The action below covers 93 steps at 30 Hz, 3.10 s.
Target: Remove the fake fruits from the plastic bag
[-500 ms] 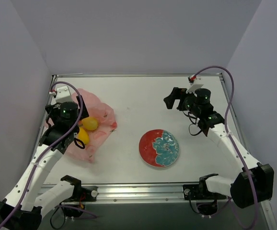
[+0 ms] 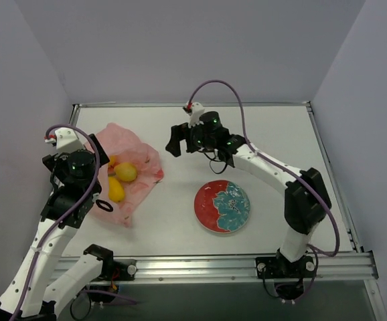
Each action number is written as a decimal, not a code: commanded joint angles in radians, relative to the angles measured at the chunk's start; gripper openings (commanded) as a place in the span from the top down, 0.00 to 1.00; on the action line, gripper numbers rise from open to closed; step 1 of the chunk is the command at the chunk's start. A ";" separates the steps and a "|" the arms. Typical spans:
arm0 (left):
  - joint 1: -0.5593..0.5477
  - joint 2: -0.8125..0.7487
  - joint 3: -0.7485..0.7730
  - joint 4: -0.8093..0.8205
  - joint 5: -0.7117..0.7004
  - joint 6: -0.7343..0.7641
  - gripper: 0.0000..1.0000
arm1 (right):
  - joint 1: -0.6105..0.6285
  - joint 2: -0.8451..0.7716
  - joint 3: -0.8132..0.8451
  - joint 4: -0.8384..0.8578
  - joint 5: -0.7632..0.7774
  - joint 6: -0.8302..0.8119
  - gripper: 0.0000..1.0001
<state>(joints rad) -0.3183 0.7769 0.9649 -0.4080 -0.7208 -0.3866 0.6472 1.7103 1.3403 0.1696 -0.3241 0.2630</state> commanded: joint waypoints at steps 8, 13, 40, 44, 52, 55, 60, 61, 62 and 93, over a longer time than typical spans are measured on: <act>0.010 0.022 0.005 0.014 -0.008 -0.005 0.05 | 0.138 0.351 0.334 0.005 -0.041 -0.053 0.15; 0.015 0.028 0.009 0.012 0.015 -0.003 0.05 | 0.166 0.491 0.477 -0.022 -0.035 -0.079 0.15; 0.028 0.048 0.017 0.017 0.116 -0.003 0.04 | 0.128 0.553 0.614 -0.033 0.025 -0.102 0.51; 0.027 0.047 0.017 0.017 0.121 -0.005 0.04 | 0.127 0.457 0.491 -0.033 0.071 -0.123 0.42; 0.028 0.041 0.015 0.017 0.135 -0.005 0.04 | 0.124 0.394 0.405 -0.035 0.062 -0.177 0.34; 0.028 0.042 0.014 0.017 0.139 -0.005 0.04 | 0.123 0.422 0.433 -0.036 0.030 -0.183 0.32; 0.028 0.045 0.014 0.018 0.146 -0.005 0.04 | 0.124 0.492 0.533 -0.036 -0.053 -0.179 0.29; 0.030 0.045 0.014 0.017 0.146 -0.005 0.04 | 0.124 0.505 0.546 -0.035 -0.064 -0.177 0.28; 0.028 0.045 0.015 0.020 0.146 -0.005 0.04 | 0.124 0.515 0.578 -0.035 -0.082 -0.177 0.27; 0.042 0.051 0.017 0.020 0.182 -0.012 0.03 | 0.088 0.743 0.824 -0.032 -0.112 -0.120 1.00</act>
<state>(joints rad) -0.2848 0.8314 0.9504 -0.4068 -0.5407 -0.3870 0.7635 2.4538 2.1132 0.1085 -0.4732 0.1162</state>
